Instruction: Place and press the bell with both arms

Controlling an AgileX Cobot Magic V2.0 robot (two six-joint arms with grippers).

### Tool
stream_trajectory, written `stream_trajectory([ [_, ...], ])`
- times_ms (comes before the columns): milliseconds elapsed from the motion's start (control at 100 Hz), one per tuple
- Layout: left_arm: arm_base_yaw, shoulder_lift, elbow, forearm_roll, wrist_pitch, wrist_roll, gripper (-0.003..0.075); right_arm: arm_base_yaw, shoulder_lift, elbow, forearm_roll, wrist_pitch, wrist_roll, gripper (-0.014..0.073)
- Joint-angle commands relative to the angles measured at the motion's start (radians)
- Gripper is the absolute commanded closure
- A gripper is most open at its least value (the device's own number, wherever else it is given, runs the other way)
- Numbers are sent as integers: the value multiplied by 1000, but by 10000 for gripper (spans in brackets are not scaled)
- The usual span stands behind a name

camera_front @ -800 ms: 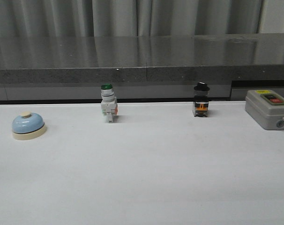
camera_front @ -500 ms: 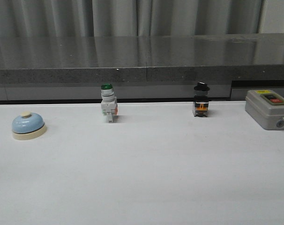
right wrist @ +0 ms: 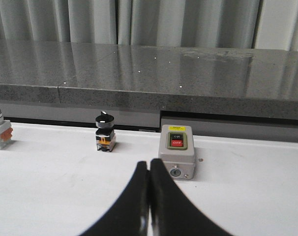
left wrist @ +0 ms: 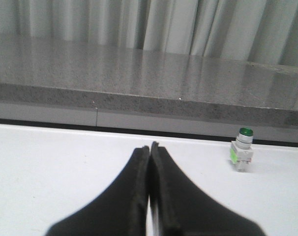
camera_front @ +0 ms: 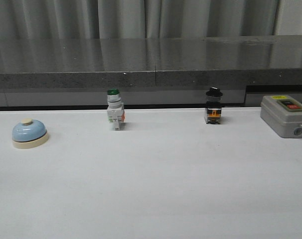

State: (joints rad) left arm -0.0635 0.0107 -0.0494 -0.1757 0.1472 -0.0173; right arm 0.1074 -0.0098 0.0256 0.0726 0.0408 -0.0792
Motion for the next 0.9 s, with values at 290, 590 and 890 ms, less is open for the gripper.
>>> stream_trajectory([
  [290, -1, 391, -420, -38, 212, 5, 741, -5, -17, -14, -6, -85, 3, 654],
  [590, -1, 689, -623, -31, 322, 9, 741, -5, -17, -14, -6, -85, 3, 654],
  [890, -1, 814, -636, -30, 346, 9, 740, -5, -17, -14, -6, -85, 3, 654],
])
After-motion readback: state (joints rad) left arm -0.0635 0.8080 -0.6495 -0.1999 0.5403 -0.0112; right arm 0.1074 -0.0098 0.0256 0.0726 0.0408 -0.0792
